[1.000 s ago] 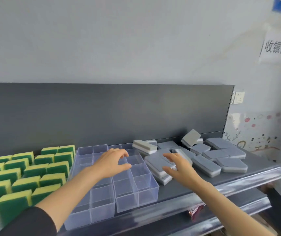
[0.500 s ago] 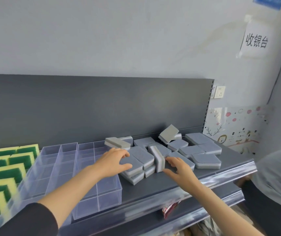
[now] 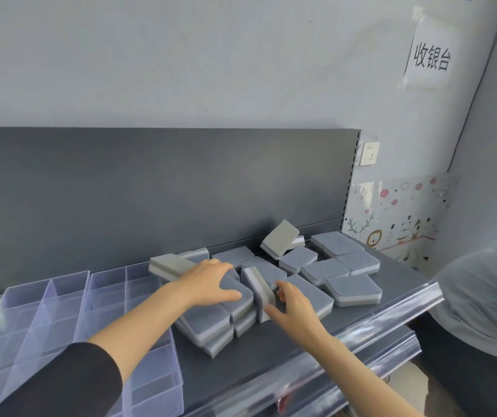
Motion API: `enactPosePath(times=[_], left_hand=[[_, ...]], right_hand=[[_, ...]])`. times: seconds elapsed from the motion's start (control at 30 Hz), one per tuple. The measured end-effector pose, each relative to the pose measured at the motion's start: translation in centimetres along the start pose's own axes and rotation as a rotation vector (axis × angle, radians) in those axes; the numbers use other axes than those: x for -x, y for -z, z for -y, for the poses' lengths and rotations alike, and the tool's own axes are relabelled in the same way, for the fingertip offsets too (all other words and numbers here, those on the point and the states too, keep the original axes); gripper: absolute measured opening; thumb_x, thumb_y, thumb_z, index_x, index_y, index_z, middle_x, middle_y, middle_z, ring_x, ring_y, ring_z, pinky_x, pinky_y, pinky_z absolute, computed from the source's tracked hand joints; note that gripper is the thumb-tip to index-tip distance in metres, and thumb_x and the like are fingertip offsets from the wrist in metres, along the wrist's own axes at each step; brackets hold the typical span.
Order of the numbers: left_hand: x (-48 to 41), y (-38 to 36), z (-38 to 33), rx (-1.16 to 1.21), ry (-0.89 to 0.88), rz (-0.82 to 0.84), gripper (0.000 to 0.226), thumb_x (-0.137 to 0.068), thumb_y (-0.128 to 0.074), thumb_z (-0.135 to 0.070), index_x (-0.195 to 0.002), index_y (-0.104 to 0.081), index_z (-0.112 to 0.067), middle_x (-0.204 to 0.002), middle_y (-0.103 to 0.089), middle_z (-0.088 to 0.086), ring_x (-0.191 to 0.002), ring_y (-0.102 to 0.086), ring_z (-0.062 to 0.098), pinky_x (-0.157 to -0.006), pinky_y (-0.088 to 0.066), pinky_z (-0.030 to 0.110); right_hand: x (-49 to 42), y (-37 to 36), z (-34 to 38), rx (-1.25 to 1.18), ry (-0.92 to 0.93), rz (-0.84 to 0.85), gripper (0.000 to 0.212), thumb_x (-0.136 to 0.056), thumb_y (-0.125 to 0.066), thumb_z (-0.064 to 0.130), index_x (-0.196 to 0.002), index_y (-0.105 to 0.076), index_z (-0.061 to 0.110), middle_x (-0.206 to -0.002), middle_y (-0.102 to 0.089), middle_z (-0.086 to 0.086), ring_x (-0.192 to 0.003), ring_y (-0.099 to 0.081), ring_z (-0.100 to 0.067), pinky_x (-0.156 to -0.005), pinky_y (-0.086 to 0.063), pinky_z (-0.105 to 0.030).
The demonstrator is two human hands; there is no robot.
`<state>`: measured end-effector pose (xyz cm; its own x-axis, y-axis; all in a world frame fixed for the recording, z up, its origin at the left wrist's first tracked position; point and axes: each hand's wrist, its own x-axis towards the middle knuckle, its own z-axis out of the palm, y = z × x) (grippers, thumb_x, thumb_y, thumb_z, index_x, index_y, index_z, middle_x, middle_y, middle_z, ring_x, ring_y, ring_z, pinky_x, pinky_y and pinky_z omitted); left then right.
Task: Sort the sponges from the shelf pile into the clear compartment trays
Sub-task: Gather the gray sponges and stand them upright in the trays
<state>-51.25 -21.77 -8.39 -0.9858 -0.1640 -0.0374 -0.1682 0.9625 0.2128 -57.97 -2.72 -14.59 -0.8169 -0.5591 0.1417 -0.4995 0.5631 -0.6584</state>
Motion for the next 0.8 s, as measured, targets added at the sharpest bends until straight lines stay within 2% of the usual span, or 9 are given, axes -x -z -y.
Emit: enactPosePath(times=[0.1, 0.23, 0.33, 0.4, 0.47, 0.53, 0.6, 0.73, 0.8], left_hand=[[-1.3, 0.0, 0.5, -0.146, 0.008, 0.049, 0.071, -0.082, -0.053, -0.058, -0.136, -0.039, -0.013, -0.142, -0.040, 0.007, -0.134, -0.034, 0.024, -0.110, -0.029, 0.038], [-2.7, -0.1, 0.9, -0.293, 0.016, 0.105, 0.080, -0.079, -0.046, -0.070, -0.135, -0.040, -0.013, -0.139, -0.047, 0.007, -0.135, -0.034, 0.025, -0.115, -0.011, 0.039], [-3.2, 0.0, 1.1, -0.290, 0.051, 0.177, 0.087, -0.078, -0.041, -0.075, -0.140, -0.035, -0.015, -0.138, -0.051, 0.004, -0.137, -0.033, 0.024, -0.118, -0.003, 0.044], [-3.4, 0.1, 1.2, -0.272, 0.059, 0.198, 0.087, -0.076, -0.042, -0.077, -0.139, -0.036, -0.016, -0.135, -0.053, 0.002, -0.135, -0.037, 0.021, -0.118, -0.001, 0.045], [-3.6, 0.1, 1.3, -0.250, 0.048, 0.184, 0.087, -0.072, -0.044, -0.079, -0.134, -0.040, -0.018, -0.128, -0.058, 0.000, -0.130, -0.043, 0.019, -0.118, -0.001, 0.045], [-3.7, 0.0, 1.2, -0.222, 0.028, 0.149, 0.088, -0.068, -0.048, -0.079, -0.131, -0.041, -0.018, -0.122, -0.059, 0.001, -0.127, -0.045, 0.019, -0.117, -0.002, 0.045], [-3.6, 0.0, 0.8, -0.185, 0.010, 0.105, 0.092, -0.066, -0.055, -0.076, -0.135, -0.036, -0.018, -0.128, -0.051, 0.003, -0.131, -0.039, 0.023, -0.118, -0.006, 0.043], [-3.4, 0.3, -0.3, -0.085, -0.011, 0.047, 0.105, -0.062, -0.069, -0.067, -0.143, -0.021, -0.020, -0.136, -0.037, 0.002, -0.129, -0.040, 0.029, -0.103, -0.036, 0.041], [-3.2, 0.6, -0.8, -0.054, -0.021, 0.022, 0.107, -0.062, -0.073, -0.061, -0.145, -0.017, -0.021, -0.137, -0.034, 0.001, -0.126, -0.042, 0.028, -0.098, -0.040, 0.040]], right_hand=[[-1.0, -0.8, 0.0, 0.024, -0.008, 0.024, 0.065, -0.089, -0.056, 0.036, -0.142, -0.025, 0.016, -0.139, -0.040, -0.003, -0.129, -0.039, -0.017, -0.105, -0.034, -0.028], [-1.9, -1.5, -0.4, 0.059, -0.023, 0.056, 0.070, -0.085, -0.059, 0.041, -0.142, -0.026, 0.017, -0.137, -0.041, -0.001, -0.127, -0.039, -0.016, -0.102, -0.032, -0.024], [-2.5, -1.4, -0.7, 0.086, -0.052, 0.045, 0.054, -0.085, -0.060, 0.038, -0.129, -0.040, 0.014, -0.116, -0.053, -0.002, -0.105, -0.050, -0.017, -0.082, -0.038, -0.023], [-2.7, -0.9, -0.6, 0.074, -0.061, -0.002, 0.035, -0.086, -0.058, 0.033, -0.111, -0.048, 0.011, -0.097, -0.056, -0.003, -0.085, -0.050, -0.018, -0.070, -0.039, -0.027], [-2.9, 0.0, -0.4, 0.040, -0.052, -0.071, 0.026, -0.086, -0.057, 0.030, -0.098, -0.048, 0.009, -0.087, -0.055, -0.005, -0.076, -0.049, -0.019, -0.064, -0.039, -0.029], [-2.9, 0.9, -0.2, 0.022, -0.034, -0.142, 0.023, -0.086, -0.058, 0.028, -0.093, -0.044, 0.012, -0.082, -0.051, -0.001, -0.075, -0.047, -0.018, -0.059, -0.036, -0.024], [-2.8, 1.7, -0.2, 0.011, -0.025, -0.198, 0.022, -0.086, -0.058, 0.028, -0.095, -0.044, 0.014, -0.084, -0.051, 0.002, -0.080, -0.048, -0.017, -0.060, -0.034, -0.025], [-2.3, 3.0, -0.5, -0.023, -0.049, -0.240, 0.027, -0.085, -0.059, 0.028, -0.103, -0.046, 0.013, -0.093, -0.054, 0.001, -0.083, -0.051, -0.019, -0.068, -0.039, -0.028], [-1.8, 3.6, -0.6, -0.047, -0.057, -0.246, 0.024, -0.085, -0.058, 0.026, -0.101, -0.045, 0.014, -0.093, -0.055, -0.001, -0.082, -0.052, -0.020, -0.067, -0.042, -0.030]])
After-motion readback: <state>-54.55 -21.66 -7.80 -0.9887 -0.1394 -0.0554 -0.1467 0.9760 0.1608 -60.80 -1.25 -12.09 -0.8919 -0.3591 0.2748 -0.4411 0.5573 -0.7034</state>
